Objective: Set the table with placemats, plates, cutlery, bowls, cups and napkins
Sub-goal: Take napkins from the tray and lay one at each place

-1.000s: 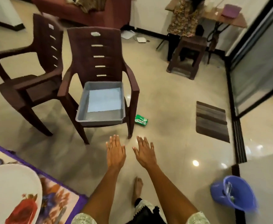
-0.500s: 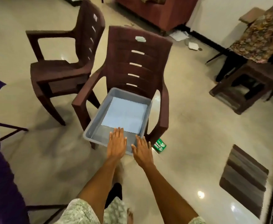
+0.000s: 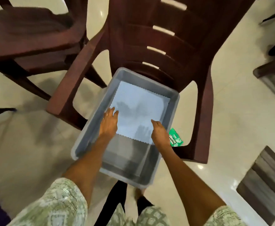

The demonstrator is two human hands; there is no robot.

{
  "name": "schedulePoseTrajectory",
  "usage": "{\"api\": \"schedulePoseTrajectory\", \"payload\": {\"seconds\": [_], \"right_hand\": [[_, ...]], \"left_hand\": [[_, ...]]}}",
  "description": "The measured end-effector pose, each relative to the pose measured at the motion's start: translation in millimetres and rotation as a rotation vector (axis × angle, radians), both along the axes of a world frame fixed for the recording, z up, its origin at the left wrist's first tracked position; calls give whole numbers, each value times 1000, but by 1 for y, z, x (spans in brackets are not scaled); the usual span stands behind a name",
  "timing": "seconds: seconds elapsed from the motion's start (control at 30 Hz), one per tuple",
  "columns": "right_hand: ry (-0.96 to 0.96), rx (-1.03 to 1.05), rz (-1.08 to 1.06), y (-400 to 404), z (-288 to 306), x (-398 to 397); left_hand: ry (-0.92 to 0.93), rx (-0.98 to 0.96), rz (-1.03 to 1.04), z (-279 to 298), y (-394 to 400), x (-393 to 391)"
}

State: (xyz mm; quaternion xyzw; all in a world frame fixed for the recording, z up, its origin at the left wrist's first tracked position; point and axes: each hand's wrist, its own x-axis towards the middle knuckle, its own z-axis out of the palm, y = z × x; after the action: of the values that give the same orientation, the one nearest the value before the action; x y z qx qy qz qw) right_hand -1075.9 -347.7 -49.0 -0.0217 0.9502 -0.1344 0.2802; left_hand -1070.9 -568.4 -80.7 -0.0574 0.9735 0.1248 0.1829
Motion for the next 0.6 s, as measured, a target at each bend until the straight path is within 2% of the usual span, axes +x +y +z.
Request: {"api": "schedulePoseTrajectory", "payload": {"seconds": [0.17, 0.3, 0.6], "right_hand": [[-34, 112, 37, 5, -48, -51], [-52, 182, 59, 0, -72, -63], [23, 281, 53, -2, -91, -75]], "left_hand": [[16, -47, -188, -44, -23, -70], [36, -79, -316, -64, -26, -90], [120, -124, -326, -72, -28, -92]]}}
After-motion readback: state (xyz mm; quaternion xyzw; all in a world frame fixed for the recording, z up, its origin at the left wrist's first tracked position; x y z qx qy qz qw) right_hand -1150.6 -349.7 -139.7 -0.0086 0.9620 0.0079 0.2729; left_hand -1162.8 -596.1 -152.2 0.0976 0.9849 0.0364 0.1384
